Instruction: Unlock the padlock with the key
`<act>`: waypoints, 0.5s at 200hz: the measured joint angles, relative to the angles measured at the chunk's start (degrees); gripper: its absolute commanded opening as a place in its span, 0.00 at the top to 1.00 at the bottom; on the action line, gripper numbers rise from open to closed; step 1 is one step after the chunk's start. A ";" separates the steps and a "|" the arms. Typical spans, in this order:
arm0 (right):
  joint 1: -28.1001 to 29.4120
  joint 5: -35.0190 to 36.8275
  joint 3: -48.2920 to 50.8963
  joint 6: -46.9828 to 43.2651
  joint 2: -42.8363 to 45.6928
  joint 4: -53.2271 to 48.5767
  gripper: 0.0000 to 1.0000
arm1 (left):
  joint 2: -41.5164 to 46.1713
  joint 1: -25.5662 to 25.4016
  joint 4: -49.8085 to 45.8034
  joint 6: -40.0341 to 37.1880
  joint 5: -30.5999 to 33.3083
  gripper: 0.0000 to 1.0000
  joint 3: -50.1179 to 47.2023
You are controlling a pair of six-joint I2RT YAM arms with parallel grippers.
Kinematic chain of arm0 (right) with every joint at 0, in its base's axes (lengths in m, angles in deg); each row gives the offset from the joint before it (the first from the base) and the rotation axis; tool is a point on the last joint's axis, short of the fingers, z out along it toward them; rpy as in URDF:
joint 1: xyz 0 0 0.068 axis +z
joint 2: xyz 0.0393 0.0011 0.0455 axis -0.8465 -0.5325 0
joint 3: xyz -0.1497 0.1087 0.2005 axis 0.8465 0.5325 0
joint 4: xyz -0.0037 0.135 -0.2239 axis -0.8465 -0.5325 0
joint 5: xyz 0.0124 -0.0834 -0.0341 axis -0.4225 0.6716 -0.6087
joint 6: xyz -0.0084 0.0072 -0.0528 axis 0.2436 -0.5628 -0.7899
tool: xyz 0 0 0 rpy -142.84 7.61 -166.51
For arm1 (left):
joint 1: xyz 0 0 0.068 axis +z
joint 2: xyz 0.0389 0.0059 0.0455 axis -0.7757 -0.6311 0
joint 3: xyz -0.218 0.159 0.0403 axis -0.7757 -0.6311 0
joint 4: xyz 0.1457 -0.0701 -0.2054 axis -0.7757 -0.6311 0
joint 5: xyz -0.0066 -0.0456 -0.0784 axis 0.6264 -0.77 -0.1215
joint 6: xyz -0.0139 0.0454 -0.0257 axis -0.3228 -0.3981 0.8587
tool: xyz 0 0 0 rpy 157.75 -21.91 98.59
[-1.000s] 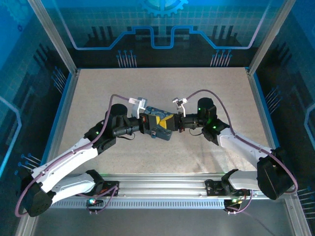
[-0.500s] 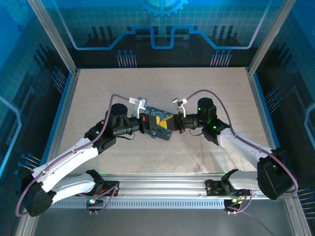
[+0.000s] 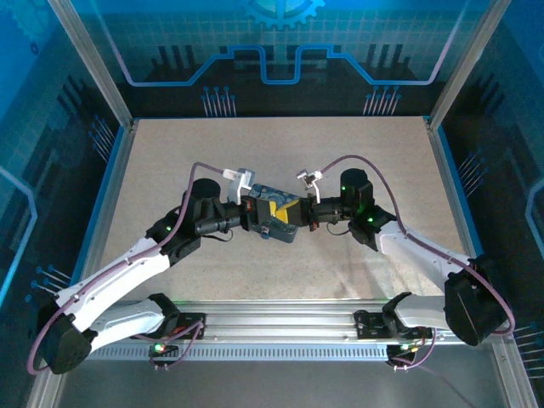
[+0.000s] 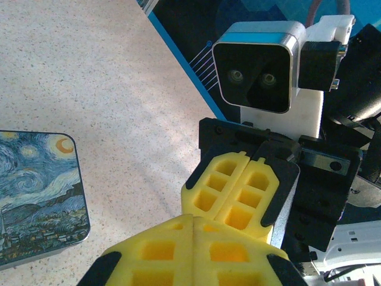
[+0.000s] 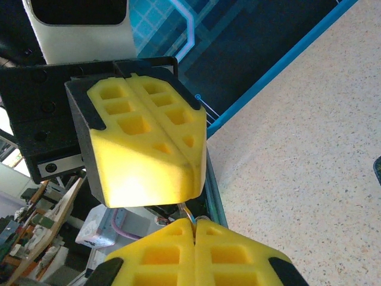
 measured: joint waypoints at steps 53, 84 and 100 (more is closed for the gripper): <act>0.33 1.09 -0.72 -1.62 0.52 -3.08 1.00 | -0.61 0.39 -0.20 0.04 -0.33 0.76 0.26; 0.61 1.97 -0.72 -1.70 1.18 -4.00 1.00 | -0.72 1.20 -1.11 -0.24 -0.33 0.60 1.05; 0.44 2.64 -0.55 -1.66 1.49 -4.17 1.00 | -0.59 2.14 -1.46 0.04 -0.31 0.51 1.16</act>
